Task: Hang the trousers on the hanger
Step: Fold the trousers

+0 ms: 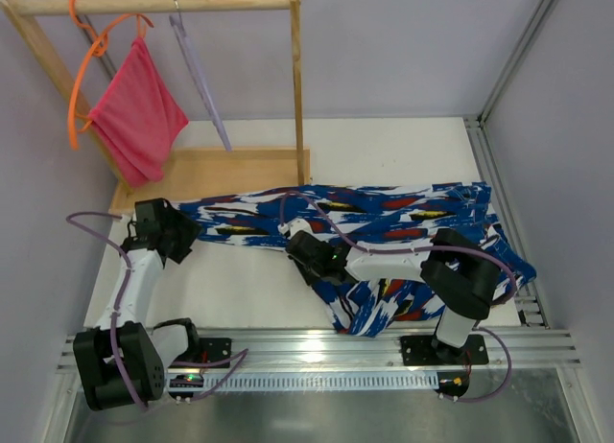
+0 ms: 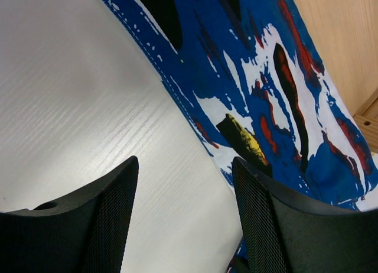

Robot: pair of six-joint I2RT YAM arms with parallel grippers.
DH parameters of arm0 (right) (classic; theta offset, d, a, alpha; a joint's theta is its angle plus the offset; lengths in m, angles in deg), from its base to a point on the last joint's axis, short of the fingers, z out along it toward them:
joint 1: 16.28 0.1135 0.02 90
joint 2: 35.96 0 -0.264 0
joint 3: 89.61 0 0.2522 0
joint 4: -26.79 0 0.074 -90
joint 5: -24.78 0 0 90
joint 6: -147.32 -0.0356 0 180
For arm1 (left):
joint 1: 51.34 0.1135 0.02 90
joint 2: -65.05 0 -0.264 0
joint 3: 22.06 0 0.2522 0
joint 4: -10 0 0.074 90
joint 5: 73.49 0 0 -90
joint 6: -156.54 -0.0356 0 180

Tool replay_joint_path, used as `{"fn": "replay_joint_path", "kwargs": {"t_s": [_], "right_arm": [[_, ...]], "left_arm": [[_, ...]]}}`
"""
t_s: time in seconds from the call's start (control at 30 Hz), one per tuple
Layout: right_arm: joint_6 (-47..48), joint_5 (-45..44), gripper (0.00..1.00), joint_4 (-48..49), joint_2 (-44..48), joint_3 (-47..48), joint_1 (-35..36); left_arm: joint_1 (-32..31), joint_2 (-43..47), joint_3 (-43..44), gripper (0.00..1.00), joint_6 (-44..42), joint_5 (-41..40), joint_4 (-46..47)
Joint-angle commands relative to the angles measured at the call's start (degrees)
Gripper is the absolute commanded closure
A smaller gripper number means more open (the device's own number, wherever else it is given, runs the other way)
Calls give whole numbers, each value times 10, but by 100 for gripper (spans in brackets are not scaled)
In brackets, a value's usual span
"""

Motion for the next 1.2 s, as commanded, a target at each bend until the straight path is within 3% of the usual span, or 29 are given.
{"fn": "replay_joint_path", "kwargs": {"t_s": [0.0, 0.13, 0.33, 0.43, 0.77, 0.9, 0.97, 1.1, 1.17], "right_arm": [[-15, -2, 96, -21, 9, 17, 4], [7, 68, 96, -60, 64, 23, 4], [44, 275, 96, -62, 148, 23, 4], [60, 356, 96, -63, 150, 31, 4], [74, 510, 96, -4, 143, 34, 3], [57, 529, 96, 28, 143, 32, -2], [50, 486, 96, 31, 136, 38, -5], [44, 393, 66, -15, 137, 54, -19], [32, 354, 60, -18, 153, 53, -40]], "left_arm": [[-4, 0, 1, 36, -3, 18, 26], [-9, -3, -6, 36, -20, 33, 42], [-23, -8, -4, 35, -46, 62, 49], [-44, -2, -7, 35, -46, 66, 56], [-93, 41, -44, 34, -40, 82, 48], [-92, 86, -67, 32, -42, 80, 31], [-113, 114, -67, 31, -32, 65, 13], [-117, 135, -65, 27, -10, 6, -7], [-116, 125, -61, 26, -3, -2, -8]]}}
